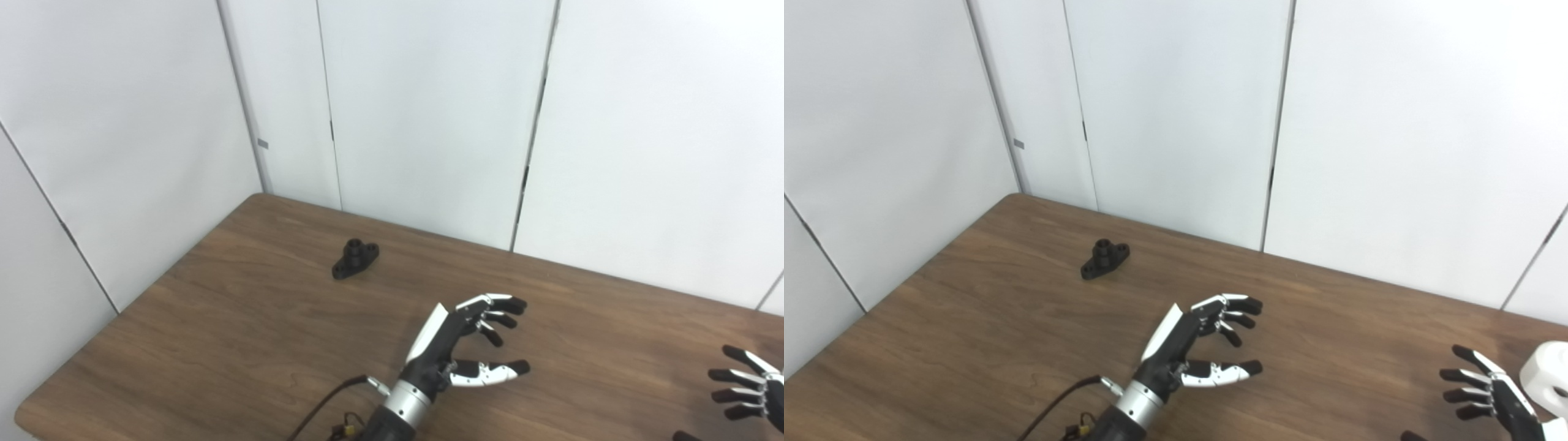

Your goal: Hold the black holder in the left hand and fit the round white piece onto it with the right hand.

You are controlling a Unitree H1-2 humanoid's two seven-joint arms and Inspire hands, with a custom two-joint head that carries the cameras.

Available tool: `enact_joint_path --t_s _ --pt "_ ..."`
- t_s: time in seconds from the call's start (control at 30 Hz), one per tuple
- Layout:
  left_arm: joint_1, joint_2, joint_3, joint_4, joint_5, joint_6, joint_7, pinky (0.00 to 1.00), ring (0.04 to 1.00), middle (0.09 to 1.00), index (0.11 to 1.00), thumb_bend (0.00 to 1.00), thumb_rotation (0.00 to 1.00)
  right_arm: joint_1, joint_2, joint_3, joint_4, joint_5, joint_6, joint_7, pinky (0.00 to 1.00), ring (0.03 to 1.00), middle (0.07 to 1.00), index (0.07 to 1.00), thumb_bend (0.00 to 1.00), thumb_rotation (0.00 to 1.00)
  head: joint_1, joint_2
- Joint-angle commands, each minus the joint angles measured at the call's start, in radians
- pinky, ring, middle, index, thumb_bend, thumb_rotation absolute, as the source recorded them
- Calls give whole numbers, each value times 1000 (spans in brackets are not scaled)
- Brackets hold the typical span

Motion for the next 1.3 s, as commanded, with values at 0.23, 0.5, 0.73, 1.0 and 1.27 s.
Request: enact_joint_path --t_s 0.23,0.5,0.73,1.0,1.27 --pt "-96 135 27 -82 113 79 -7 575 720 734 695 761 21 -31 -11 -17 -21 4 -28 -15 473 582 678 795 633 0 -1 6" --pt "-122 247 80 -87 169 135 1 611 759 765 661 791 114 -41 -17 -18 -15 2 -25 -10 471 588 682 791 619 0 -1 10" --pt "-124 305 152 -136 228 189 43 640 765 794 665 790 96 -46 -23 -22 -11 9 -25 -5 470 590 684 793 610 0 7 9" --pt "-139 323 229 -173 313 309 92 757 906 887 676 801 82 -50 -24 -25 -10 13 -31 -5 485 597 684 795 613 0 14 13" --pt "-166 344 271 -120 373 347 196 786 989 947 681 838 95 -52 -28 -27 -15 7 -24 -4 486 597 686 798 625 0 15 17"
